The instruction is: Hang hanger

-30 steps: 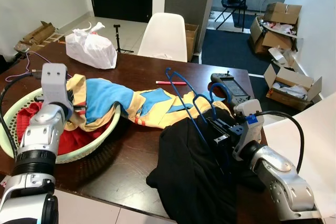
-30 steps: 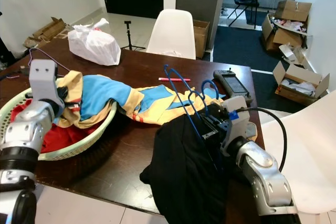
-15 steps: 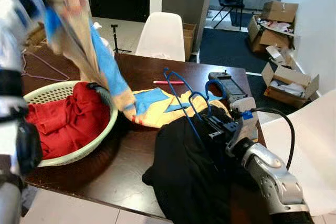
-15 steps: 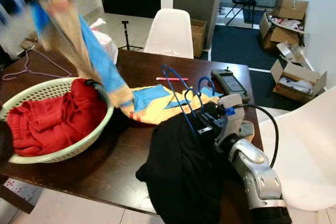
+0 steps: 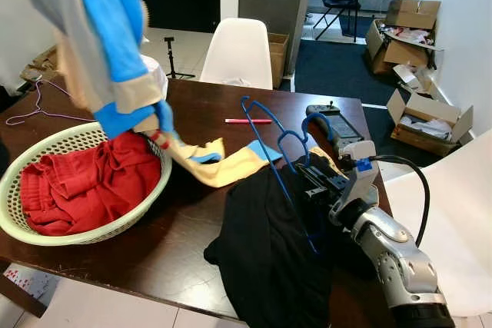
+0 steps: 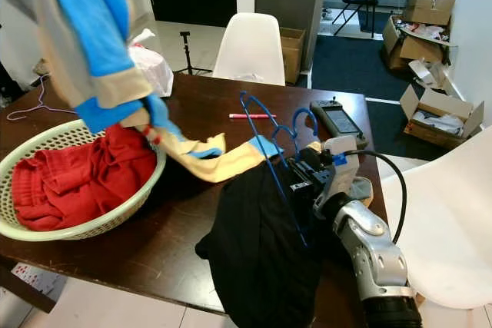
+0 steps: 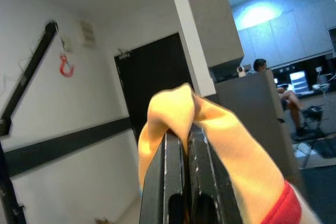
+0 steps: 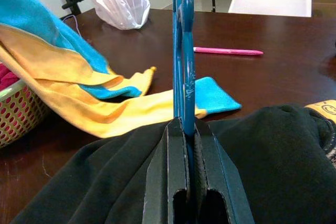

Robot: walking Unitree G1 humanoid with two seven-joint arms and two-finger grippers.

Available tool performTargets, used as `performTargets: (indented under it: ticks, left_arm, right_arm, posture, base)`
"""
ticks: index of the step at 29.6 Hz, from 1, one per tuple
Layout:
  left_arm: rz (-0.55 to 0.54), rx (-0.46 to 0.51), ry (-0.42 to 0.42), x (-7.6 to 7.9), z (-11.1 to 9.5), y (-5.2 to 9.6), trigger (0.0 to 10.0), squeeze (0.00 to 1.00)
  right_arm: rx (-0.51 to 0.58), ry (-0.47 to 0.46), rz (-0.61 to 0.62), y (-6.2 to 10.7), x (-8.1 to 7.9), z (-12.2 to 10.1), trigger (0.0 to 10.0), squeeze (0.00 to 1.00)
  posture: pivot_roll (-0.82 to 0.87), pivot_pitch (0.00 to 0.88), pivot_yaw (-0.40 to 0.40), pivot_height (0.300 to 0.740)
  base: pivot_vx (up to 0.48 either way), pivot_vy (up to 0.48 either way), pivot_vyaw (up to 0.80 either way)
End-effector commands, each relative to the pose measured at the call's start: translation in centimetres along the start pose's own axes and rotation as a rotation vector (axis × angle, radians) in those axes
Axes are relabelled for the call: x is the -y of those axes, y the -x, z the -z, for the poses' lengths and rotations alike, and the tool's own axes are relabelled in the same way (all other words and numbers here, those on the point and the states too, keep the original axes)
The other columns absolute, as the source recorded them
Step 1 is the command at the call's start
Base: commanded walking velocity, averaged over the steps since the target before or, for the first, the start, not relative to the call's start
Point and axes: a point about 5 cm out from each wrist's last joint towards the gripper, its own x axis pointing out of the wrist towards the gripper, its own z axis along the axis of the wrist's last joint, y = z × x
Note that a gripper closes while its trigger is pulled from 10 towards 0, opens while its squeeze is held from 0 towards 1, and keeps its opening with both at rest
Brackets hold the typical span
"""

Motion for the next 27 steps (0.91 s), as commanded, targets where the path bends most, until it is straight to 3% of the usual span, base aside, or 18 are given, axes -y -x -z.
performTargets:
  ticks: [1, 7, 8, 9, 10, 13, 14, 16, 18, 21, 23, 24, 27]
  left_arm:
    - [-0.020, 0.051, -0.048, -0.9, -1.6, 0.1, 0.0, 0.00]
    - [0.112, -0.032, -0.049, 1.5, 1.3, -0.1, 0.0, 0.00]
    - [0.317, -0.125, -0.043, 5.0, 4.9, 0.6, 0.0, 0.00]
    - [0.384, -0.149, -0.042, 6.1, 6.0, 0.9, 0.0, 0.00]
    - [0.384, -0.149, -0.042, 6.1, 6.0, 0.9, 0.0, 0.00]
    - [0.739, -0.210, -0.038, 11.6, 9.7, 4.0, 0.0, 0.00]
    - [0.739, -0.210, -0.038, 11.6, 9.7, 4.0, 0.0, 0.00]
    - [0.996, -0.226, -0.017, 15.6, 11.6, 7.5, 0.0, 0.00]
    - [1.133, -0.240, 0.022, 18.3, 12.6, 10.0, 0.0, 0.00]
    - [1.180, -0.248, 0.045, 19.3, 13.0, 11.1, 0.0, 0.00]
    - [1.277, -0.243, 0.104, 21.2, 13.2, 13.1, 0.0, 0.00]
    - [1.277, -0.243, 0.104, 21.2, 13.2, 13.1, 0.0, 0.00]
    - [1.378, -0.210, 0.199, 23.0, 12.5, 15.2, 0.0, 0.00]
  right_arm:
    - [-0.009, -0.015, 0.000, -0.2, -0.1, 0.5, 10.0, 0.00]
    - [-0.008, -0.015, 0.003, -0.2, 0.0, 0.6, 10.0, 0.00]
    - [-0.012, -0.008, 0.003, -0.2, 0.0, 0.6, 10.0, 0.00]
    - [-0.012, -0.007, 0.003, -0.2, 0.0, 0.6, 10.0, 0.00]
    - [-0.012, -0.007, 0.003, -0.2, 0.0, 0.6, 10.0, 0.00]
    - [-0.018, -0.001, 0.004, -0.1, 0.1, 0.6, 10.0, 0.00]
    - [-0.018, -0.001, 0.004, -0.1, 0.1, 0.6, 10.0, 0.00]
    - [-0.022, 0.001, 0.003, 0.0, 0.1, 0.7, 10.0, 0.00]
    - [-0.024, 0.001, 0.002, 0.0, 0.2, 0.7, 10.0, 0.00]
    - [-0.025, 0.001, 0.001, 0.0, 0.2, 0.7, 10.0, 0.00]
    - [-0.026, -0.001, 0.000, 0.1, 0.1, 0.7, 10.0, 0.00]
    - [-0.026, -0.001, 0.000, 0.1, 0.1, 0.7, 10.0, 0.00]
    - [-0.028, -0.010, -0.001, 0.1, 0.1, 0.8, 10.0, 0.00]
  posture:
    - [0.04, 0.000, 0.022, 0.740]
    - [0.04, 0.000, 0.019, 0.740]
    - [0.03, 0.000, 0.015, 0.740]
    - [0.03, 0.000, 0.015, 0.740]
    - [0.03, 0.000, 0.015, 0.740]
    - [0.02, 0.000, 0.009, 0.740]
    - [0.02, 0.000, 0.009, 0.740]
    - [0.02, 0.000, 0.007, 0.740]
    - [0.02, 0.000, 0.006, 0.740]
    - [0.02, 0.000, 0.006, 0.740]
    - [0.02, 0.000, 0.006, 0.740]
    - [0.02, 0.000, 0.006, 0.740]
    - [0.02, 0.000, 0.007, 0.740]
  base:
    - [0.000, 0.000, 0.00]
    - [0.000, 0.000, 0.00]
    - [0.000, 0.000, 0.00]
    - [0.000, 0.000, 0.00]
    - [0.000, 0.000, 0.00]
    - [0.000, 0.000, 0.00]
    - [0.000, 0.000, 0.00]
    - [0.000, 0.000, 0.00]
    - [0.000, 0.000, 0.00]
    - [0.000, 0.000, 0.00]
    - [0.000, 0.000, 0.00]
    - [0.000, 0.000, 0.00]
    - [0.000, 0.000, 0.00]
